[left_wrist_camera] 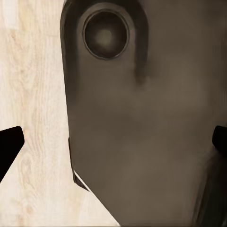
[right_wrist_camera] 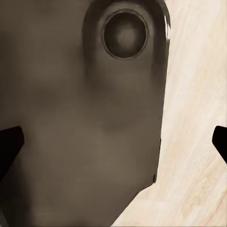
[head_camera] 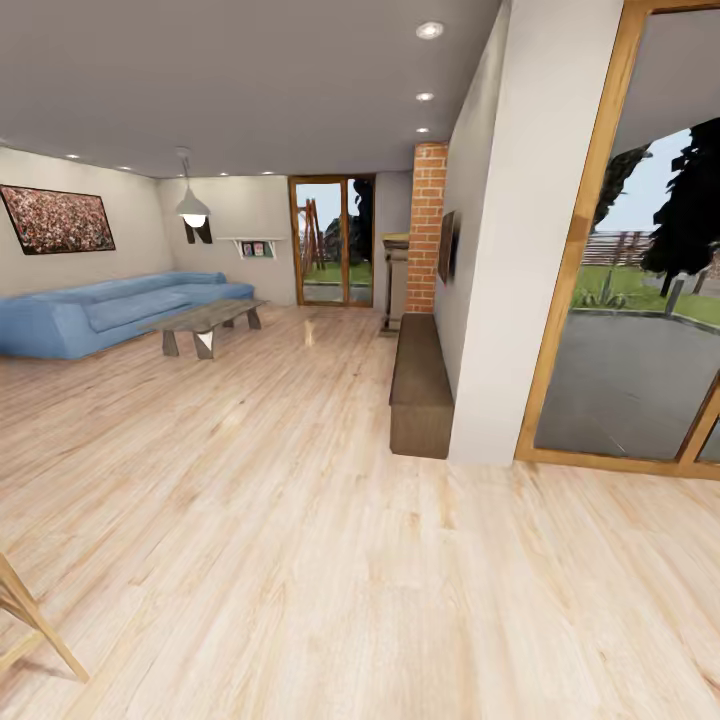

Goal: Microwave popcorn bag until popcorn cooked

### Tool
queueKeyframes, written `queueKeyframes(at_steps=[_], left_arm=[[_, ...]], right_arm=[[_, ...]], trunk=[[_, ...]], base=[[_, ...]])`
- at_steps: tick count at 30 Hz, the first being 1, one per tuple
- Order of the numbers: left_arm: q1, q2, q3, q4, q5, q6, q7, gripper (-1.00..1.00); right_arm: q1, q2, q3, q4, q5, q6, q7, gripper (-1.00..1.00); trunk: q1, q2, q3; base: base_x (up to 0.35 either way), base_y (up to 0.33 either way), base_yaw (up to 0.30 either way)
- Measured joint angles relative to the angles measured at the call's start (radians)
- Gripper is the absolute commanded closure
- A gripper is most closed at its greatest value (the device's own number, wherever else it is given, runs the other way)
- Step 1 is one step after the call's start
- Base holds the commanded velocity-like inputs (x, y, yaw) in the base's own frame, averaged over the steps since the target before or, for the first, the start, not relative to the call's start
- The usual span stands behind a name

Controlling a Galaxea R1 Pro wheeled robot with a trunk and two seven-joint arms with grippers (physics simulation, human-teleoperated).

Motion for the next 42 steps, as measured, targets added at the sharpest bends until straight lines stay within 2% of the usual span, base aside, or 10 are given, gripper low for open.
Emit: queueKeyframes(at_steps=[15,19,24,42], left_arm=[[0.004,-0.009,0.011,-0.032,0.008,-0.038,-0.006,-1.0],[0.004,-0.006,0.004,-0.032,0.006,-0.04,-0.007,-1.0],[0.005,0.016,0.002,-0.039,0.004,-0.04,-0.006,-1.0],[0.005,0.015,-0.002,-0.039,0.006,-0.04,-0.006,-1.0]], right_arm=[[0.008,-0.006,0.024,0.0,0.025,0.011,0.005,-1.0],[0.008,-0.011,0.044,0.0,0.042,0.001,0.003,-1.0],[0.008,-0.012,0.047,0.0,0.044,-0.001,0.003,-1.0],[0.007,-0.022,0.045,-0.001,0.042,-0.021,0.003,-1.0]], trunk=[[0.0,0.0,0.0],[0.0,0.0,0.0],[0.0,0.0,0.0],[0.0,0.0,0.0]], base=[[0.0,0.0,0.007],[0.0,0.0,0.223],[0.0,0.0,0.272],[0.0,0.0,0.277]])
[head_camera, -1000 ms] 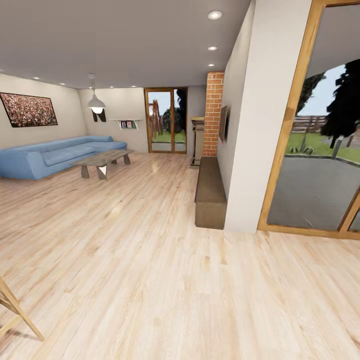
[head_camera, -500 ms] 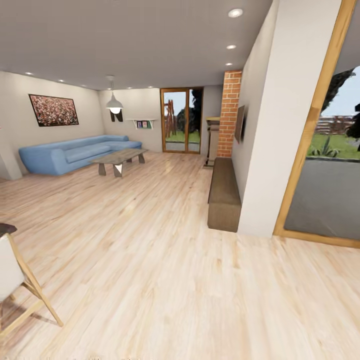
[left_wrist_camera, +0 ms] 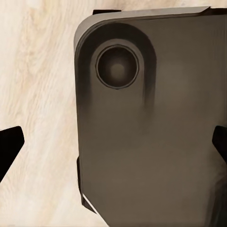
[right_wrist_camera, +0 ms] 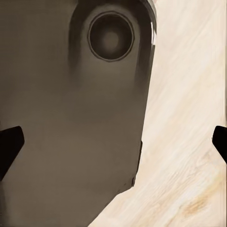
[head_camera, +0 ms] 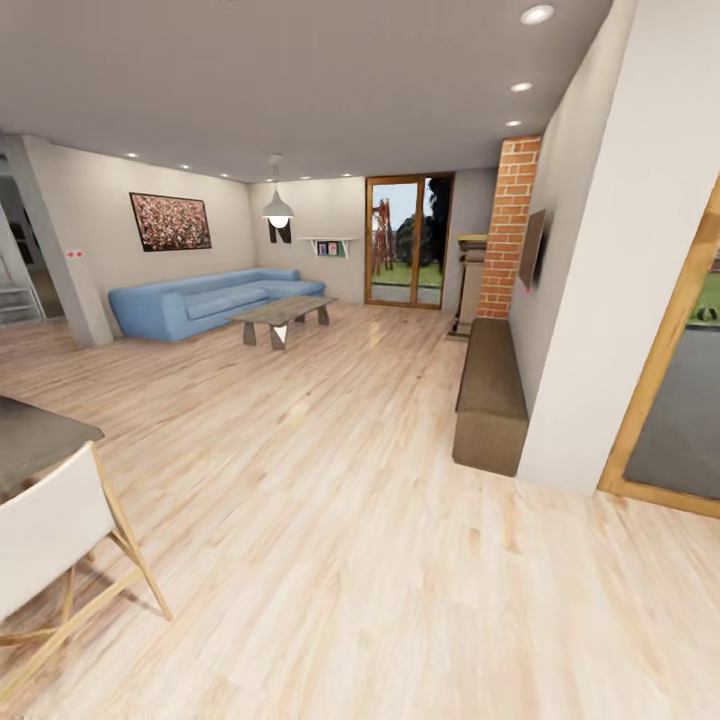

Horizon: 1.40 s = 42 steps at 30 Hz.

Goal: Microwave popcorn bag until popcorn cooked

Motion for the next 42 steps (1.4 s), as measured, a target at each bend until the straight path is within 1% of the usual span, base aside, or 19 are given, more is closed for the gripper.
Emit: queueKeyframes(at_steps=[8,12,16,22,23,26,28,29,32,35,37,39,40,42], left_arm=[[0.0,0.0,0.0,0.0,0.0,0.0,0.0,-1.0],[0.0,0.0,0.0,0.0,0.0,0.0,0.0,-1.0],[0.0,0.0,0.0,0.0,0.0,0.0,0.0,-1.0],[0.0,-0.001,0.003,0.0,0.002,0.0,0.0,-1.0],[0.0,-0.005,0.006,0.0,0.002,0.0,0.0,-1.0],[0.0,-0.029,0.01,0.0,0.003,0.0,0.0,-1.0],[0.0,-0.041,0.01,0.0,0.002,-0.003,-0.002,-1.0],[0.0,-0.045,0.01,0.002,0.003,-0.01,-0.003,-1.0],[0.0,-0.047,0.012,0.003,0.008,-0.025,-0.004,-1.0],[0.0,-0.048,0.011,0.004,0.039,-0.043,-0.003,-1.0],[0.0,-0.046,0.011,0.004,0.078,-0.048,-0.003,-1.0],[0.0,-0.045,0.01,0.005,0.126,-0.05,-0.003,-1.0],[0.0,-0.044,0.01,0.005,0.163,-0.05,-0.003,-1.0],[0.0,-0.041,0.009,0.005,0.214,-0.051,-0.003,-1.0]], right_arm=[[0.0,0.001,0.002,0.0,-0.001,-0.043,-0.001,-1.0],[0.0,0.001,0.002,0.0,-0.002,-0.052,-0.003,-1.0],[0.0,0.004,0.002,0.0,0.001,-0.081,-0.004,-1.0],[0.0,0.003,0.002,0.0,0.0,-0.091,-0.004,-1.0],[0.0,0.002,0.002,0.0,0.0,-0.091,-0.004,-1.0],[0.0,0.001,0.008,0.0,0.003,-0.093,-0.004,-1.0],[0.0,-0.001,0.009,0.0,0.003,-0.093,-0.004,-1.0],[0.0,-0.001,0.01,0.0,0.004,-0.094,-0.004,-1.0],[0.001,-0.001,0.01,0.001,0.003,-0.093,-0.002,-1.0],[0.001,-0.003,0.01,0.002,-0.002,-0.092,-0.001,-1.0],[0.001,-0.004,0.009,0.003,-0.003,-0.092,-0.001,-1.0],[0.001,-0.003,0.009,0.003,-0.003,-0.092,-0.001,-1.0],[0.001,-0.003,0.01,0.003,-0.003,-0.092,-0.002,-1.0],[0.001,-0.004,0.01,0.003,-0.003,-0.092,-0.002,-1.0]], trunk=[[0.0,0.0,0.0],[0.0,0.0,0.0],[0.0,0.0,0.0],[0.0,0.0,0.0],[0.0,0.0,0.0],[0.0,0.0,0.0],[0.0,0.0,0.0],[0.0,0.0,0.0],[0.0,0.0,0.0],[0.0,0.0,0.0],[0.0,0.0,0.0],[0.0,0.0,0.0],[0.0,0.0,0.0],[0.0,0.0,0.0]], base=[[0.0,0.0,0.277],[0.0,0.0,0.283],[0.0,0.0,0.296],[0.0,0.0,0.298],[0.0,0.0,0.298],[0.0,0.0,0.298],[0.0,0.0,0.298],[0.0,0.0,0.298],[0.0,0.0,0.298],[0.0,0.0,0.298],[0.0,0.0,0.298],[0.0,0.0,0.298],[0.0,0.0,0.298],[0.0,0.0,0.298]])
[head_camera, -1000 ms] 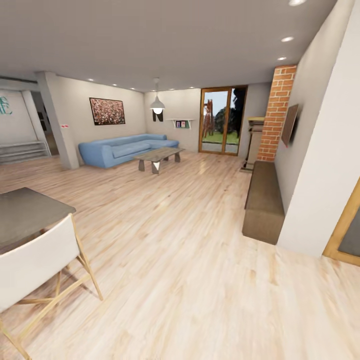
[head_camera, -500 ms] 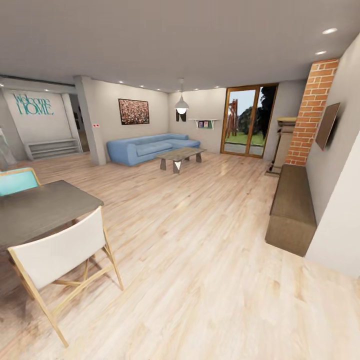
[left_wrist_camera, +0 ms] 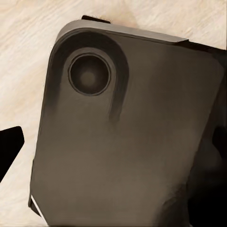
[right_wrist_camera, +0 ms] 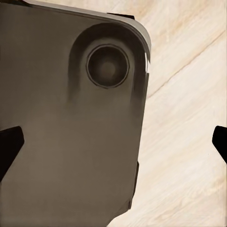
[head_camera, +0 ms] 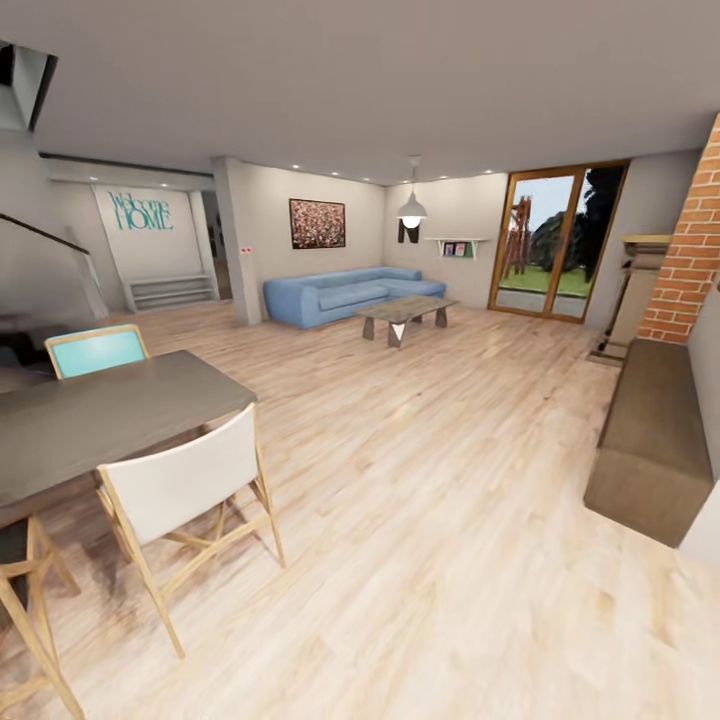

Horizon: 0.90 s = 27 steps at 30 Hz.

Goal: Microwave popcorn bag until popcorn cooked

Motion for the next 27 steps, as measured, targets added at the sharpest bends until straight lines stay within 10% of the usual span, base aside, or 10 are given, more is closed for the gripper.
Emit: queueKeyframes(at_steps=[5,27], left_arm=[[0.0,0.005,-0.003,0.002,0.077,-0.002,0.004,-1.0],[0.0,0.006,-0.002,0.002,0.084,-0.002,0.007,-1.0]], right_arm=[[0.0,0.0,0.0,0.0,0.0,0.0,0.0,-1.0],[0.0,0.0,0.0,0.003,0.001,0.0,-0.002,-1.0]], trunk=[[0.0,0.0,0.0],[0.0,0.0,0.0]], base=[[0.0,0.0,0.298],[0.0,0.0,0.298]])
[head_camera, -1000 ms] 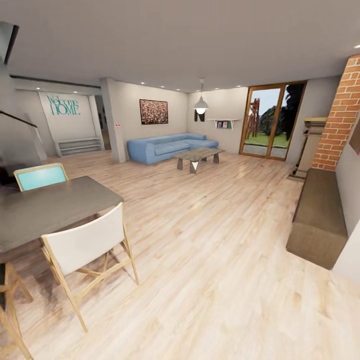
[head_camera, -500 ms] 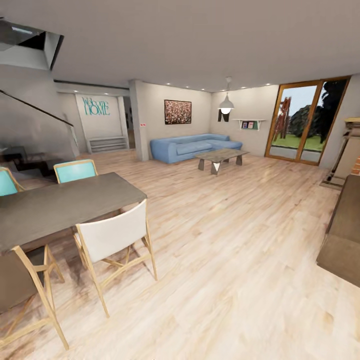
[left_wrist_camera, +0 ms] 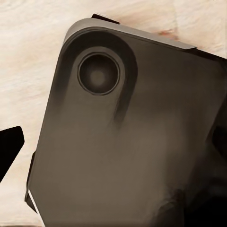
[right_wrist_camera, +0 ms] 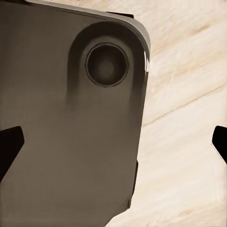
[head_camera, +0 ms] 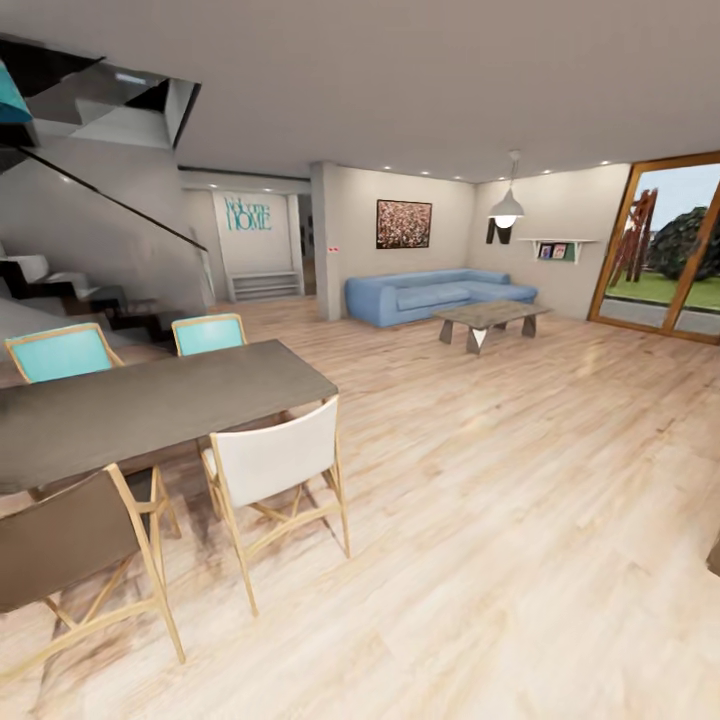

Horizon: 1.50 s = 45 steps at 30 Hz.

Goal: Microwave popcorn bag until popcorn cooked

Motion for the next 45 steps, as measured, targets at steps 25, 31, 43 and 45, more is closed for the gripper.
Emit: queueKeyframes(at_steps=[25,31,43,45], left_arm=[[0.0,0.001,0.001,0.001,0.0,0.0,0.001,-1.0],[0.0,0.009,0.001,0.002,0.002,0.002,0.001,-1.0],[0.0,0.011,0.001,0.002,0.003,0.002,0.001,-1.0],[0.0,0.01,0.001,0.002,0.003,0.001,0.001,-1.0]], right_arm=[[0.0,0.0,0.0,0.0,0.0,-0.001,0.0,-1.0],[0.0,0.0,0.0,0.0,0.0,-0.002,0.0,-1.0],[0.0,0.0,0.0,-0.001,0.0,-0.003,0.0,-1.0],[0.0,0.0,0.0,-0.001,0.0,-0.003,0.0,-1.0]], trunk=[[0.0,0.0,0.0],[0.0,0.0,0.0],[0.0,0.0,0.0],[0.0,0.0,0.0]], base=[[0.0,0.0,0.298],[0.0,0.0,0.298],[0.0,0.0,0.298],[0.0,0.0,0.298]])
